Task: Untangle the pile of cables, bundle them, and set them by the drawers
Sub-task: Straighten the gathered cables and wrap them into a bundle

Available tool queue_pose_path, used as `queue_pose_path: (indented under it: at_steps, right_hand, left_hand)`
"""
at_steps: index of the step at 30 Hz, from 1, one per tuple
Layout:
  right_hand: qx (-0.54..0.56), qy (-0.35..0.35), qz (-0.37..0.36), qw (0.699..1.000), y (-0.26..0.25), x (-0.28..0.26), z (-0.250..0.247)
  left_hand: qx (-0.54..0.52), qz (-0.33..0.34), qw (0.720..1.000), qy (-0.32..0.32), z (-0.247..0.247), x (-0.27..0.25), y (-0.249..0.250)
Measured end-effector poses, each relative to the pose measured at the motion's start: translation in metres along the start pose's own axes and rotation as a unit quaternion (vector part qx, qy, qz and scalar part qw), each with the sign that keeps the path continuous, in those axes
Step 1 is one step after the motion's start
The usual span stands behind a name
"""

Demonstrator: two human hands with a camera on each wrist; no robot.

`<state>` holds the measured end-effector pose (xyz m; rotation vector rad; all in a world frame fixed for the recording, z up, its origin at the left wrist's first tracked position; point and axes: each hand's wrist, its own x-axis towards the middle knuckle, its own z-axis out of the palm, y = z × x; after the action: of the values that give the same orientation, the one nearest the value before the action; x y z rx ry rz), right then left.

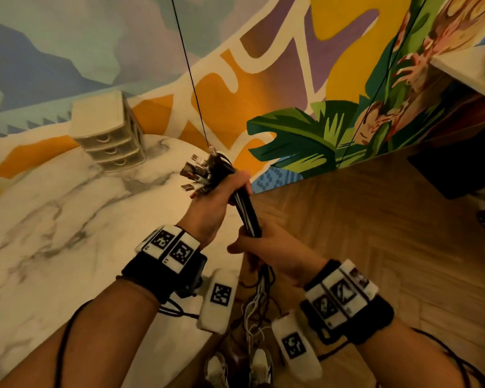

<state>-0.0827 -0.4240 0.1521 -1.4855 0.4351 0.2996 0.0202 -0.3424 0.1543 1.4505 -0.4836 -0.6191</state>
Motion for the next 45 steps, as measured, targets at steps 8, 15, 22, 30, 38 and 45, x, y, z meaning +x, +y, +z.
queue_pose_path:
  at_steps: [8, 15, 22, 30, 38, 45]
  right_hand:
    - [0.164, -0.139, 0.055, 0.975, 0.001, 0.008, 0.005]
    - [-0.109, 0.218, -0.127, 0.961, 0.016, 0.009, 0.018]
    - [-0.082, 0.198, -0.092, 0.973, 0.012, 0.011, 0.019]
    - [0.111, -0.122, 0.033, 0.986, -0.025, 0.006, 0.007]
    - [0.015, -0.106, 0.006, 0.994, -0.040, 0.011, 0.022]
    - [-0.217, -0.054, -0.097, 0.970, -0.046, 0.011, 0.030]
  left_hand:
    - [-0.097, -0.011, 0.992, -0.085, 0.001, -0.011, 0.009]
    - [-0.105, 0.037, 0.988, 0.103, -0.002, -0.001, 0.003]
    - [-0.008, 0.016, 0.999, 0.030, 0.012, -0.008, 0.000]
    - [-0.121, -0.006, 0.987, -0.107, -0.008, -0.009, 0.014]
    - [-0.245, -0.041, 0.964, -0.097, -0.021, -0.014, 0.024]
    - [-0.238, -0.037, 0.966, -0.098, -0.036, -0.013, 0.036]
